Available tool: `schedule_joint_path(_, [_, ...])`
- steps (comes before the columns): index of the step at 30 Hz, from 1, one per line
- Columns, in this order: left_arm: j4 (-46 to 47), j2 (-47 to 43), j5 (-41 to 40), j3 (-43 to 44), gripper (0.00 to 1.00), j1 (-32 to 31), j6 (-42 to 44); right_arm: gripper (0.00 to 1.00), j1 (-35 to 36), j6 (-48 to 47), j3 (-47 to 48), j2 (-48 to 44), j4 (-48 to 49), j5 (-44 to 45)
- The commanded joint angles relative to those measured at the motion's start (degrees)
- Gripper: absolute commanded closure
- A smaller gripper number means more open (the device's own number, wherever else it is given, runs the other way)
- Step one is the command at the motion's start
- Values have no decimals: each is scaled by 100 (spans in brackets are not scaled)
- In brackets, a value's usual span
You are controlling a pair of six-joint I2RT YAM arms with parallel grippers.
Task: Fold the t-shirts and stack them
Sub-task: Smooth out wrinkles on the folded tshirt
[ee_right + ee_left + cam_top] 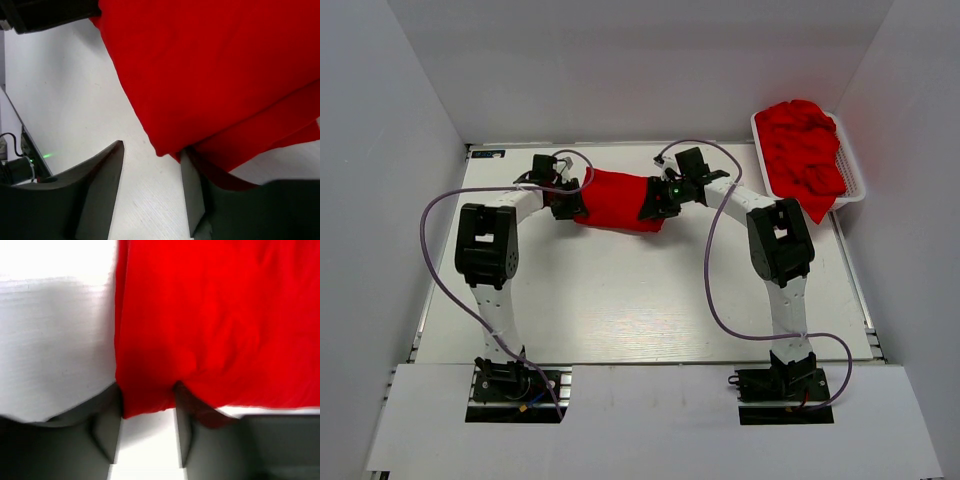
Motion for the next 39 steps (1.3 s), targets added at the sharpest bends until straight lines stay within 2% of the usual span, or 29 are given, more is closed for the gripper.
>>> schedule_joint_path(1, [93,44,81,242,51,19,76,47,-9,104,139,-86,264,-188])
schedule_joint_path(2, [93,105,81,242,55,19,76,58,-9,139,35,-87,317,-197])
schedule_joint_path(4, [93,105,134,242,65,19,76,67,-9,192,-28,-104,396,-258])
schedule_joint_path(6, [93,105,134,242,76,19,76,81,-27,271,-115,-96,414,-267])
schedule_joint_path(7, [93,105,134,242,94,19,76,86,-27,280,-142,-104,432,-258])
schedule_joint_path(8, [93,105,134,242,100,19,24,100,-18,332,-194,-113,432,-206])
schedule_joint_path(14, [207,-175,28,-127,100,134,-38,100,-79,281,-555,-472,283,399])
schedule_joint_path(22, [23,-571,-508,-714,100,134,-117,100,-202,254,-1371,-842,239,892])
schedule_joint_path(28, [190,-887,-403,-1312,100,134,-301,100,-264,236,-1486,-843,239,832])
schedule_joint_path(32, [32,-1054,-227,-1419,100,134,-302,100,-273,175,-1408,-763,142,630])
schedule_joint_path(33, [-99,-1055,-166,-1419,94,134,-302,100,-255,166,-1373,-763,107,612])
schedule_joint_path(34, [-161,-1150,-165,-1367,81,64,-302,94,-255,131,-1355,-781,63,621])
schedule_joint_path(35, [-249,-1221,-165,-1314,58,63,-354,81,-255,113,-1277,-885,37,612])
schedule_joint_path(36, [-415,-1404,-226,-1192,26,63,-354,72,-238,52,-1224,-913,2,603])
schedule_joint_path(37, [-521,-1493,-288,-1121,0,63,-415,66,-246,26,-1171,-1070,-86,655])
schedule_joint_path(38, [-626,-1581,-428,-1024,0,63,-416,61,-238,8,-1066,-1115,-148,664])
schedule_joint_path(39, [-828,-1669,-481,-815,0,63,-416,41,-246,-71,-952,-1167,-183,682])
